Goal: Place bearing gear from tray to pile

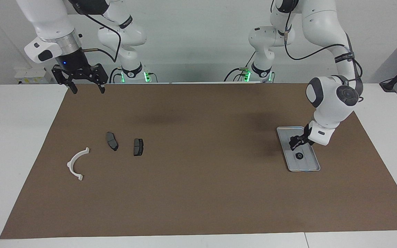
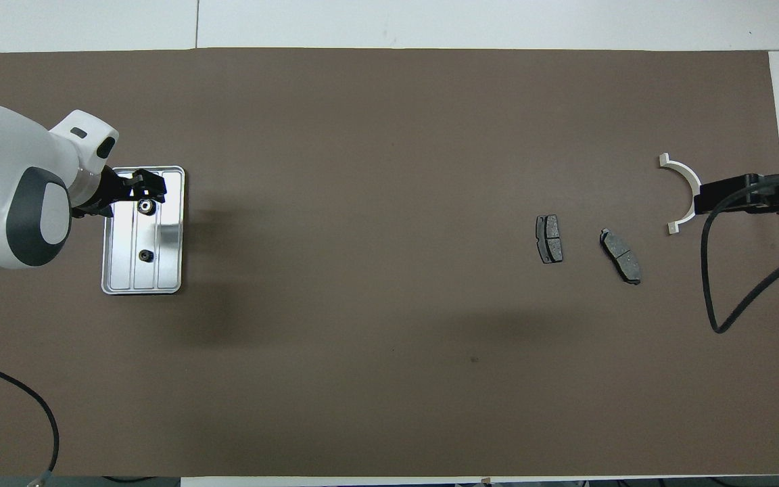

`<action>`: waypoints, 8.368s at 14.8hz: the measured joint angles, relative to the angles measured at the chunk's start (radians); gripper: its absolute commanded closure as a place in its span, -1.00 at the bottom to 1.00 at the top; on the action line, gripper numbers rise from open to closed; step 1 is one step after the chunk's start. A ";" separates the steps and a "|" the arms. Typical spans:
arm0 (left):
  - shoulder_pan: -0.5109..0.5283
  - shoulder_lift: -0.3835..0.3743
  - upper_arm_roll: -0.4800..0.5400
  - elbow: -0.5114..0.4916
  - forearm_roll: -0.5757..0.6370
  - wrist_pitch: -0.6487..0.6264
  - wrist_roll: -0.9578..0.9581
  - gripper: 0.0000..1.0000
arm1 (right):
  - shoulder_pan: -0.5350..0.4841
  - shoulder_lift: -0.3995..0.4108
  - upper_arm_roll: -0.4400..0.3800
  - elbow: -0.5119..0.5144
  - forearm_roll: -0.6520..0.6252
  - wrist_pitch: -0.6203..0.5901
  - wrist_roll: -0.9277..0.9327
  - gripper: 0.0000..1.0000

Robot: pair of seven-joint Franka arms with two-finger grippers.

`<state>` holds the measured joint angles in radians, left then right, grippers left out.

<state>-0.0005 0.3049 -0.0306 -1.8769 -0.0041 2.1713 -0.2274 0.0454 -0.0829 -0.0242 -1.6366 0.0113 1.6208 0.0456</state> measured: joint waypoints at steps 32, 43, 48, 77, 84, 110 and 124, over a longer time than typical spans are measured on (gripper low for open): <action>0.035 0.076 -0.005 -0.035 -0.010 0.155 0.050 0.88 | -0.014 -0.023 -0.009 -0.001 0.000 -0.032 -0.011 -1.00; -0.390 0.125 -0.023 0.197 -0.036 -0.016 -0.683 0.85 | -0.016 -0.023 -0.010 -0.001 0.000 -0.032 -0.011 -1.00; -0.513 0.152 -0.020 0.182 -0.031 -0.003 -0.768 0.75 | -0.031 -0.023 -0.011 -0.005 0.000 -0.035 -0.011 -1.00; -0.017 -0.161 0.051 -0.197 0.017 0.053 0.022 -1.00 | 0.406 0.024 0.017 -0.175 0.003 0.177 0.716 -1.00; 0.019 -0.160 0.043 -0.216 0.017 0.073 0.045 -1.00 | 0.572 0.329 0.015 -0.056 0.003 0.319 0.977 -1.00; 0.005 -0.137 0.027 -0.354 0.017 0.227 0.080 -0.28 | 0.699 0.976 -0.019 0.555 -0.002 0.309 1.182 -0.69; 0.004 -0.142 0.022 -0.353 0.013 0.229 0.080 0.72 | 0.698 0.976 -0.023 0.571 -0.001 0.315 1.188 1.00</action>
<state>0.0038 0.1625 -0.0085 -2.2299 0.0094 2.3999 -0.1478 0.7432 0.8926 -0.0470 -1.0654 0.0100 1.9353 1.2339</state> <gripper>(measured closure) 0.758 0.652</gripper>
